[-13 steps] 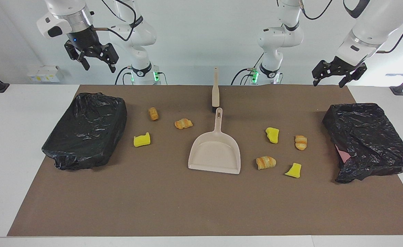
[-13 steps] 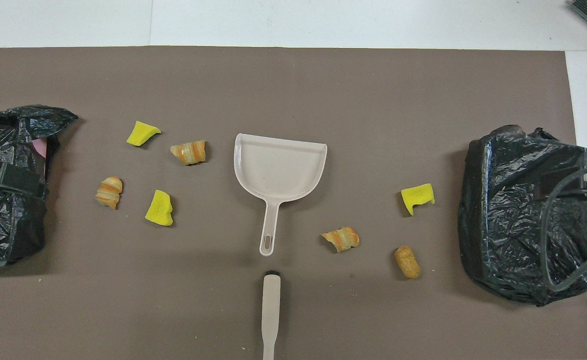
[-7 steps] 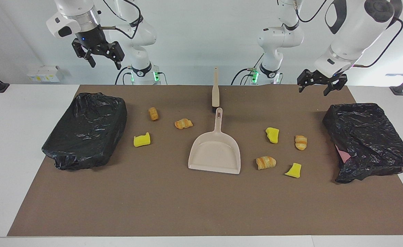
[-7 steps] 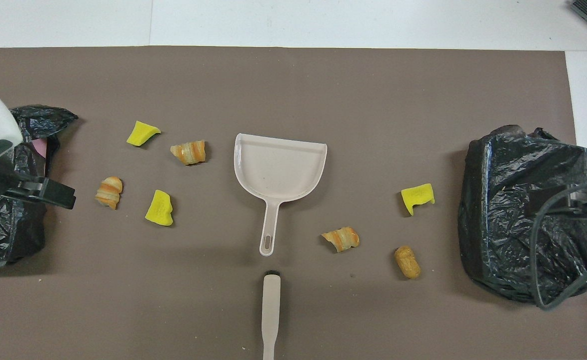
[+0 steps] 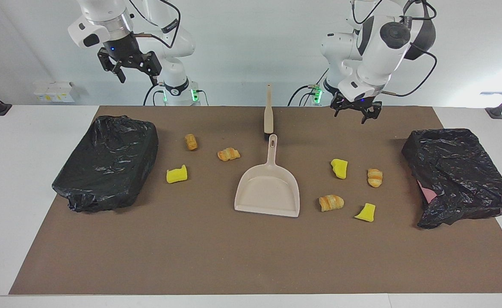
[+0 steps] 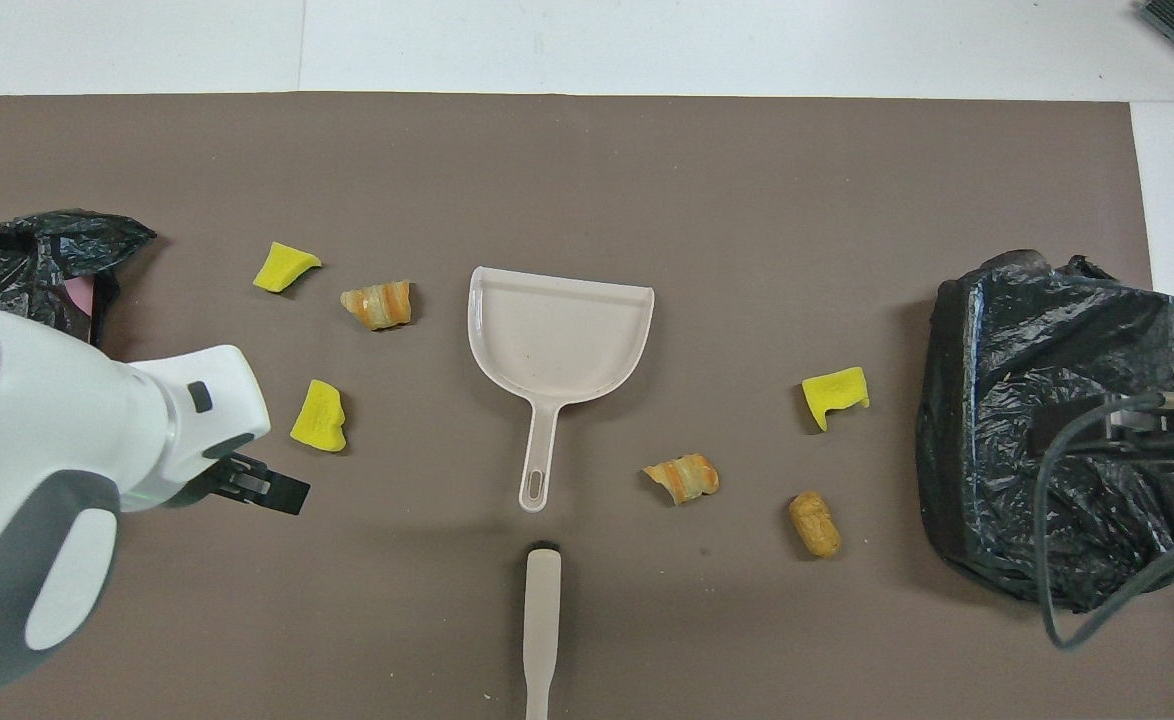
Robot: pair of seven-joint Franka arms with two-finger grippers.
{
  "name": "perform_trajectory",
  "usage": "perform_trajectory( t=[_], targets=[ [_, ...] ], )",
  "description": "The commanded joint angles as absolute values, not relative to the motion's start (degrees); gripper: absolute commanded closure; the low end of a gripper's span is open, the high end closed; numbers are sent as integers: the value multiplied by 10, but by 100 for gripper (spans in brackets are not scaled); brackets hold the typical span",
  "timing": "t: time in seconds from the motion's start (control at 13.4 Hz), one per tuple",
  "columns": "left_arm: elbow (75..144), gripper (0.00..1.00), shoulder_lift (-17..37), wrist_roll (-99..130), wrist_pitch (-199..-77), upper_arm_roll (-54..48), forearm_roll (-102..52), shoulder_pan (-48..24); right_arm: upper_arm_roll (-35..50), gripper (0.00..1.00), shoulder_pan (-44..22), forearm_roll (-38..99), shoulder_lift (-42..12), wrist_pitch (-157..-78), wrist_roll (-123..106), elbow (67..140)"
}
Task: Sweep and dump trash in bin
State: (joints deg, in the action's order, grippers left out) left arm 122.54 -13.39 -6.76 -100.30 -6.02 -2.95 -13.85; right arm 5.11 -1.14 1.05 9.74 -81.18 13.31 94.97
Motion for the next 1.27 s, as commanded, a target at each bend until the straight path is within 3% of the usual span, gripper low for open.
perform_trajectory(
  t=[0.0,0.15,0.45,0.97,1.19],
  targets=[
    [1308,0,-173,-59,-1058,-50,-61,-195,57,0,-43,15,84,-917,168,990],
    [1344,0,-187,-6,-1078,-50,-77,-247,66,0,-58,16,38,-967,198,984],
    [1410,0,-197,164,-1154,-50,-80,-392,67,0,-155,15,-65,-1035,333,962],
    [1505,0,-207,383,-1286,-50,-80,-585,75,0,-266,15,-169,-1130,433,967],
    [1535,0,-203,438,-1332,-50,-80,-627,74,0,-302,9,-208,-1186,486,965]
  ],
)
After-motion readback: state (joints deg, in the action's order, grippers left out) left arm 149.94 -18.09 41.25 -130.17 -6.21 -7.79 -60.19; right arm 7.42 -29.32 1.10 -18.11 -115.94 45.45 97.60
